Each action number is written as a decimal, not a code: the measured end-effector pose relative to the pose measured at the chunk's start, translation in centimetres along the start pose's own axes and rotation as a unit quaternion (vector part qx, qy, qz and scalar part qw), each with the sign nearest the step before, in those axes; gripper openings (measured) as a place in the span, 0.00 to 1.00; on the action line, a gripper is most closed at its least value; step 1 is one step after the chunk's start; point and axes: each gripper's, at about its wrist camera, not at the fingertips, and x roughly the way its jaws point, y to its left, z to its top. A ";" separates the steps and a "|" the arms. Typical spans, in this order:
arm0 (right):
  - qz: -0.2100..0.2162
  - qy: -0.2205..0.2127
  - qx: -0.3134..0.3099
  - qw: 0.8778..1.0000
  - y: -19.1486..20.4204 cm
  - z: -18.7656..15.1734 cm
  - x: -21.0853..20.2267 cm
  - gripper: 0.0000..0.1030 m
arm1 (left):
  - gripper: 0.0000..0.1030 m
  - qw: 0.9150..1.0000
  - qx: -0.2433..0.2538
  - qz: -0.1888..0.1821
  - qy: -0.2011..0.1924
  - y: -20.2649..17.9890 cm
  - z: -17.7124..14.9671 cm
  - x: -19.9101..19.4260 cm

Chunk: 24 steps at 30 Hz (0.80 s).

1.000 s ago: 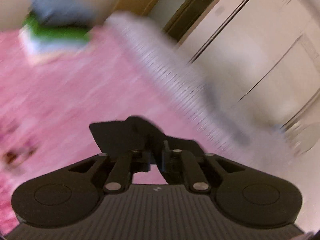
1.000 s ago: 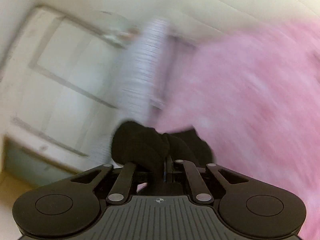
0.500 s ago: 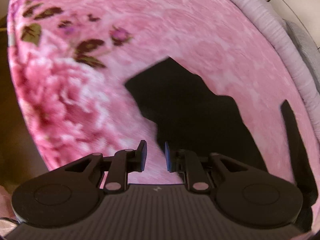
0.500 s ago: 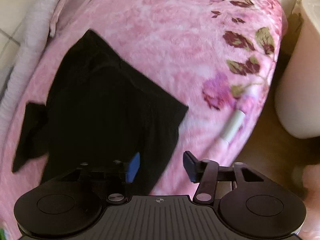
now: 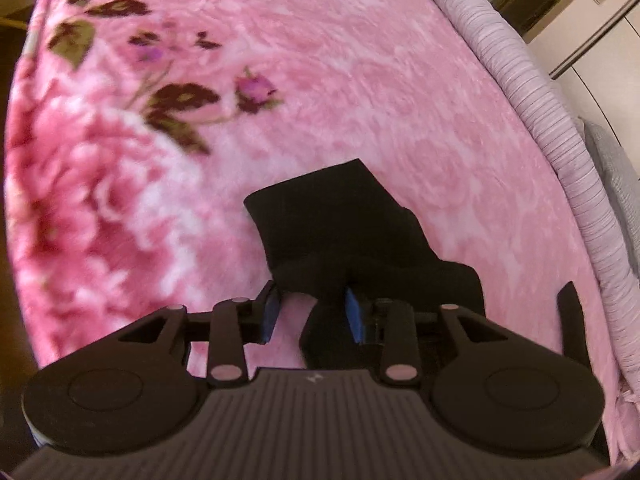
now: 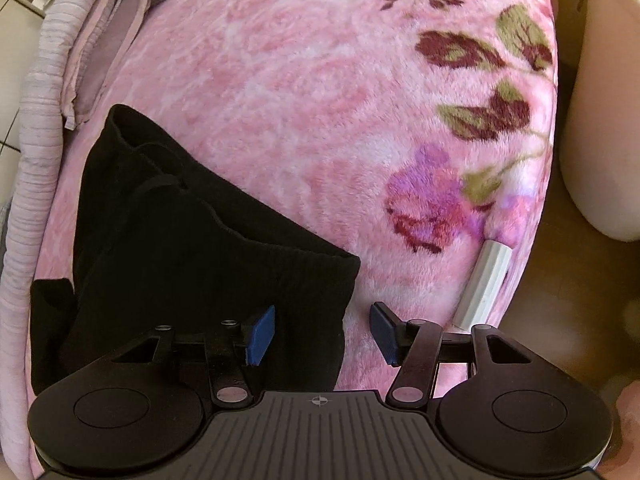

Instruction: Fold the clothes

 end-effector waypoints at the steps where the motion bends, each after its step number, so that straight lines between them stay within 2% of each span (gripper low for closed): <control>1: -0.001 -0.001 0.001 1.000 0.0 0.0 0.1 0.54 | 0.28 1.000 0.003 -0.006 -0.002 -0.2 0.3 0.3; 2: -0.007 0.000 -0.004 1.000 0.2 0.0 0.0 0.49 | 0.10 1.000 0.005 -0.011 -0.003 -0.3 0.5 0.6; 3: -0.014 -0.001 -0.022 1.000 0.8 0.1 -0.2 0.18 | 0.04 1.000 0.011 -0.018 -0.004 -0.6 0.8 0.7; 4: -0.022 -0.002 -0.041 0.999 1.4 0.2 -0.5 0.13 | 0.04 0.999 0.029 -0.023 -0.012 -1.1 1.1 0.1; 6: -0.033 -0.009 -0.076 0.997 2.7 0.6 -1.3 0.09 | 0.04 0.995 0.088 -0.044 -0.035 -2.5 1.4 -2.1; 8: -0.033 -0.027 -0.088 0.995 3.3 1.4 -3.0 0.08 | 0.04 0.984 0.161 -0.060 -0.043 -3.6 1.1 -4.5; 10: -0.038 -0.042 -0.092 0.994 3.1 2.3 -4.4 0.08 | 0.07 0.976 0.211 -0.052 -0.025 -3.4 0.4 -5.6; 12: -0.063 -0.053 -0.102 0.991 2.8 2.8 -4.8 0.08 | 0.21 0.976 0.218 -0.025 0.016 -1.9 -0.3 -4.6; 13: -0.082 -0.055 -0.108 0.989 2.5 2.9 -4.6 0.10 | 0.22 0.979 0.198 -0.013 0.036 -0.9 -0.3 -4.1; 15: -0.097 -0.010 -0.100 0.990 1.8 2.9 -2.6 0.14 | 0.25 0.991 0.115 0.003 0.073 1.6 0.2 -3.0; 16: -0.114 0.006 -0.090 0.989 1.6 2.6 -2.0 0.15 | 0.24 0.994 0.077 -0.004 0.079 2.6 0.5 -3.0; 17: -0.134 0.019 -0.080 0.988 1.4 2.4 -1.4 0.18 | 0.25 0.996 0.051 -0.018 0.064 3.1 0.9 -3.4; 18: -0.125 0.019 -0.075 0.989 1.4 2.1 -1.4 0.22 | 0.29 0.998 0.034 -0.027 0.040 3.5 1.4 -4.0; 19: -0.116 0.014 -0.069 0.991 1.3 1.9 -1.5 0.24 | 0.32 0.999 0.027 -0.024 0.022 3.6 1.9 -4.3; 20: -0.115 0.010 -0.062 0.991 1.1 1.7 -1.6 0.25 | 0.39 0.999 0.029 -0.012 0.021 3.6 2.2 -3.9; 21: -0.118 0.008 -0.054 0.992 0.9 1.4 -1.5 0.26 | 0.41 0.999 0.030 -0.004 0.032 3.6 2.5 -3.2; 23: -0.123 0.006 -0.038 0.992 0.6 1.1 -1.2 0.30 | 0.36 0.998 0.042 0.016 0.051 3.3 2.9 -1.7; 24: -0.125 0.004 -0.031 0.992 0.4 1.0 -1.2 0.31 | 0.28 0.996 0.062 0.029 0.056 2.9 2.8 -1.0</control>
